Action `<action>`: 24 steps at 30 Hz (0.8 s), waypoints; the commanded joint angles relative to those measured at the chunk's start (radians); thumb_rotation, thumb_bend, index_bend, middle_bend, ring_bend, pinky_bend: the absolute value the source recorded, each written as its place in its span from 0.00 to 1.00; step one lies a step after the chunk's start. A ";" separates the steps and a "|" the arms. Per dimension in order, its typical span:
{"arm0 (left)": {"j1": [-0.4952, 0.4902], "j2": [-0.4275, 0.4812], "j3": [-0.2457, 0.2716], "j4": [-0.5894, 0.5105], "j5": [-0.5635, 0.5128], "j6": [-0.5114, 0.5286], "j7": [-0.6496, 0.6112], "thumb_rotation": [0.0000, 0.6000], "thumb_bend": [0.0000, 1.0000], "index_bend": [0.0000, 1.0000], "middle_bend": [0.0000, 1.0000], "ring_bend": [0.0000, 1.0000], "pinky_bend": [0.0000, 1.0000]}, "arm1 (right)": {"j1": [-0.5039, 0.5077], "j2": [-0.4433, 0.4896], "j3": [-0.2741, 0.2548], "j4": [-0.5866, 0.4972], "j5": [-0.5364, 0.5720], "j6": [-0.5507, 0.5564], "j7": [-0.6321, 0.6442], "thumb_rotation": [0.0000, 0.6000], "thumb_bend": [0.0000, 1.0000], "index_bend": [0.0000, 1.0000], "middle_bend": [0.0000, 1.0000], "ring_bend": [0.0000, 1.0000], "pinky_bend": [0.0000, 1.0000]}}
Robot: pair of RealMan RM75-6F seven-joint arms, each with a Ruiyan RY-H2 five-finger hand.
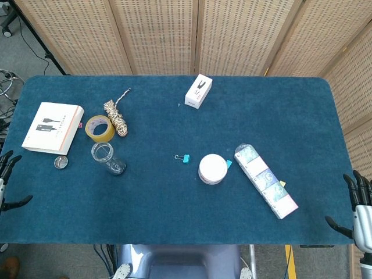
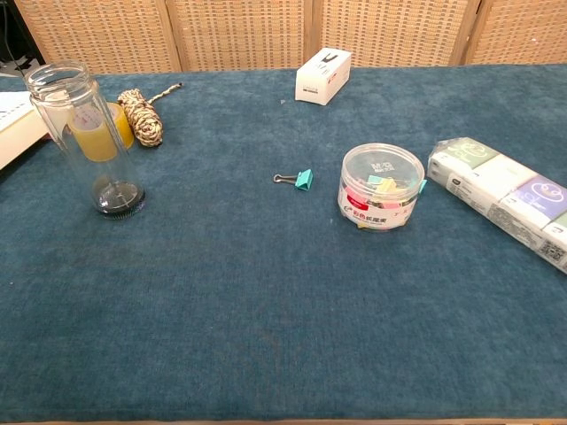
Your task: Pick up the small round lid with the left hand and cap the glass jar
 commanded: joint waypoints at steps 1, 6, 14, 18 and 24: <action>-0.053 -0.031 -0.029 0.068 -0.044 -0.085 -0.052 1.00 0.09 0.24 0.00 0.00 0.00 | 0.000 0.000 0.001 0.001 0.003 -0.002 0.002 1.00 0.00 0.04 0.00 0.00 0.00; -0.137 -0.102 -0.063 0.200 -0.104 -0.226 -0.082 1.00 0.15 0.32 0.00 0.00 0.00 | 0.002 0.002 0.006 0.004 0.015 -0.007 0.009 1.00 0.00 0.04 0.00 0.00 0.00; -0.202 -0.186 -0.077 0.321 -0.129 -0.312 -0.089 1.00 0.29 0.40 0.00 0.00 0.00 | 0.006 -0.002 0.007 0.007 0.024 -0.018 0.007 1.00 0.00 0.04 0.00 0.00 0.00; -0.219 -0.222 -0.076 0.359 -0.132 -0.333 -0.094 1.00 0.29 0.41 0.00 0.00 0.00 | 0.008 -0.003 0.009 0.008 0.030 -0.022 0.005 1.00 0.00 0.04 0.00 0.00 0.00; -0.233 -0.276 -0.075 0.417 -0.151 -0.360 -0.082 1.00 0.30 0.41 0.00 0.00 0.00 | 0.010 -0.005 0.012 0.012 0.041 -0.028 0.010 1.00 0.00 0.04 0.00 0.00 0.00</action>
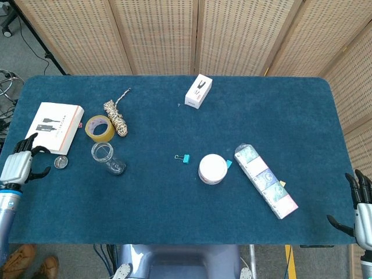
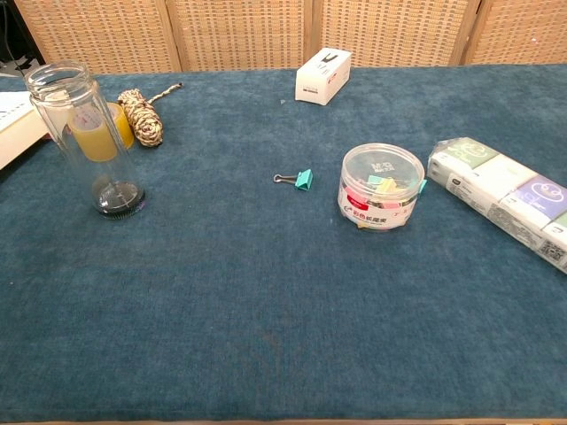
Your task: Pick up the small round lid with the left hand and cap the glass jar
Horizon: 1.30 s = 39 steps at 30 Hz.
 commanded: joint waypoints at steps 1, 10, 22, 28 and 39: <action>-0.011 -0.032 -0.005 0.044 -0.021 -0.021 0.013 1.00 0.30 0.41 0.00 0.00 0.00 | 0.001 0.000 0.000 0.002 0.002 -0.002 0.002 1.00 0.00 0.04 0.00 0.00 0.00; -0.024 -0.084 -0.007 0.128 -0.044 -0.055 0.026 1.00 0.31 0.41 0.00 0.00 0.00 | 0.004 -0.004 0.000 0.005 0.007 -0.010 -0.001 1.00 0.00 0.03 0.00 0.00 0.00; -0.049 -0.132 -0.006 0.202 -0.048 -0.090 0.048 1.00 0.31 0.39 0.00 0.00 0.00 | 0.006 -0.005 0.001 0.006 0.012 -0.013 -0.002 1.00 0.00 0.03 0.00 0.00 0.00; -0.079 -0.168 -0.024 0.259 -0.058 -0.108 0.065 1.00 0.31 0.38 0.00 0.00 0.00 | 0.010 -0.010 -0.001 0.007 0.013 -0.023 -0.011 1.00 0.00 0.03 0.00 0.00 0.00; -0.110 -0.204 -0.016 0.302 -0.045 -0.134 0.085 1.00 0.31 0.39 0.00 0.00 0.00 | 0.009 -0.005 0.007 0.008 0.027 -0.018 0.000 1.00 0.00 0.03 0.00 0.00 0.00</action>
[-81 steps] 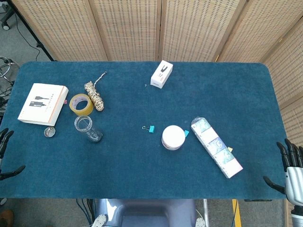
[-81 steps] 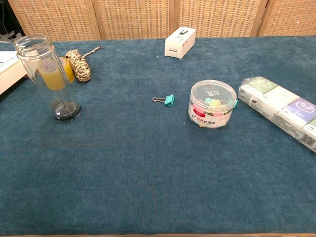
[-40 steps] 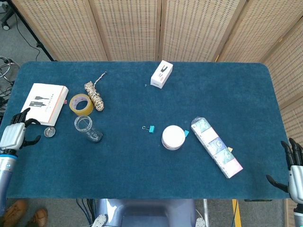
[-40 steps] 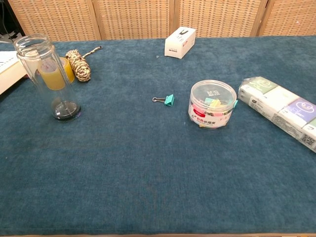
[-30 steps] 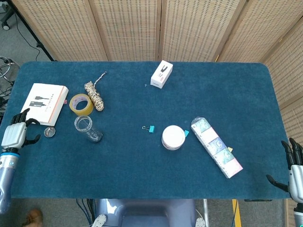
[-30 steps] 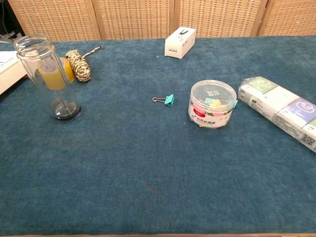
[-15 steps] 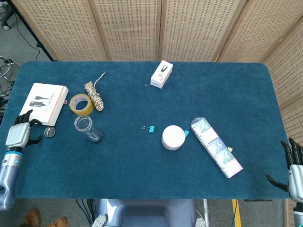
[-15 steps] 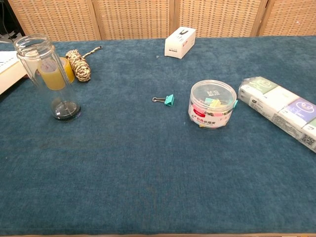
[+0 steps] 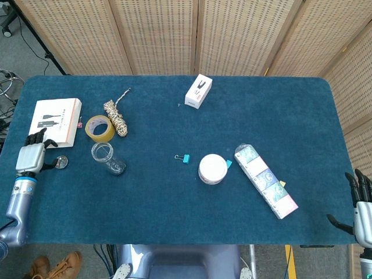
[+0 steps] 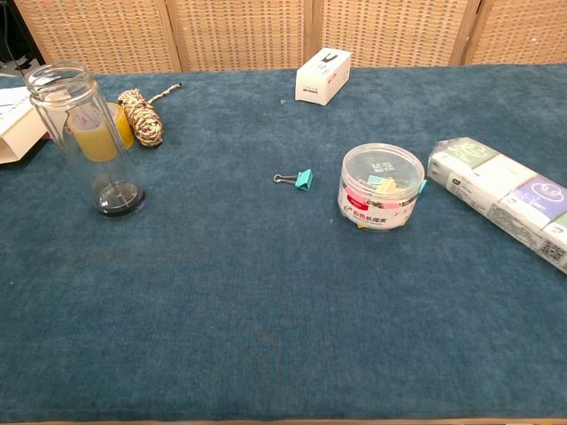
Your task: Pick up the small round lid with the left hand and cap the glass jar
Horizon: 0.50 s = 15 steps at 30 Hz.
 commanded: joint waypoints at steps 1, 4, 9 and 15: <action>0.008 0.004 0.010 -0.014 0.009 0.003 -0.005 1.00 0.31 0.40 0.00 0.00 0.00 | -0.001 0.001 -0.001 0.000 -0.002 0.001 0.002 1.00 0.00 0.03 0.00 0.00 0.00; 0.015 0.010 0.016 -0.026 0.015 0.009 -0.011 1.00 0.31 0.40 0.00 0.00 0.00 | -0.001 0.003 -0.001 -0.001 -0.004 0.003 0.005 1.00 0.00 0.03 0.00 0.00 0.00; 0.023 0.016 0.021 -0.036 0.022 0.020 -0.023 1.00 0.31 0.41 0.00 0.00 0.00 | -0.003 0.005 -0.001 -0.003 -0.005 0.007 0.009 1.00 0.00 0.03 0.00 0.00 0.00; 0.022 0.011 0.024 -0.032 0.022 0.011 -0.025 1.00 0.34 0.45 0.00 0.00 0.00 | -0.001 0.004 -0.002 -0.003 -0.006 0.003 0.007 1.00 0.00 0.03 0.00 0.00 0.00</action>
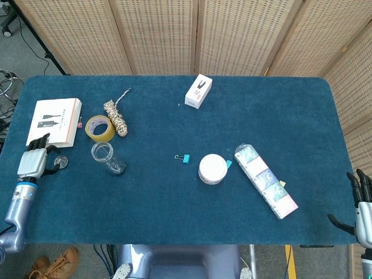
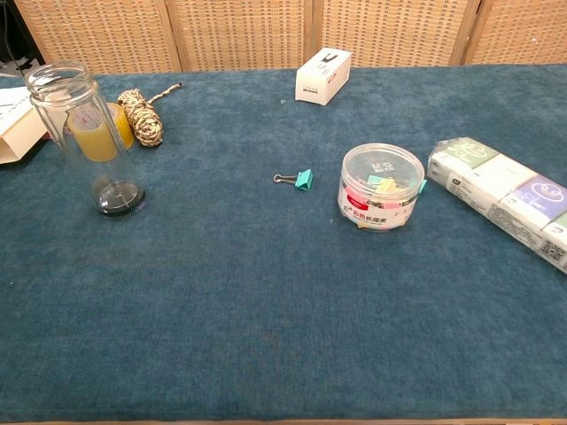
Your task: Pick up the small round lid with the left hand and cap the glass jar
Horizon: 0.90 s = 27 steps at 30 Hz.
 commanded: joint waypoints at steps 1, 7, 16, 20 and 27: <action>-0.002 -0.005 -0.001 0.008 -0.003 -0.005 0.003 1.00 0.34 0.46 0.00 0.00 0.00 | 0.001 -0.001 0.000 0.000 0.002 -0.001 -0.002 1.00 0.00 0.03 0.00 0.00 0.00; -0.007 -0.009 -0.003 0.013 -0.009 -0.015 0.017 1.00 0.37 0.46 0.00 0.00 0.00 | 0.002 -0.003 0.000 -0.001 0.002 -0.004 -0.005 1.00 0.00 0.03 0.00 0.00 0.00; -0.015 -0.017 -0.003 0.023 -0.015 -0.038 0.033 1.00 0.38 0.50 0.00 0.00 0.00 | 0.002 -0.003 0.000 -0.003 0.004 -0.004 -0.005 1.00 0.00 0.03 0.00 0.00 0.00; -0.016 -0.019 -0.005 0.027 -0.018 -0.041 0.035 1.00 0.40 0.51 0.00 0.00 0.00 | 0.003 -0.003 0.000 -0.002 0.005 -0.006 -0.004 1.00 0.00 0.03 0.00 0.00 0.00; -0.017 -0.025 -0.005 0.039 -0.018 -0.043 0.033 1.00 0.43 0.52 0.00 0.00 0.00 | 0.003 -0.003 0.000 -0.003 0.006 -0.006 -0.006 1.00 0.00 0.03 0.00 0.00 0.00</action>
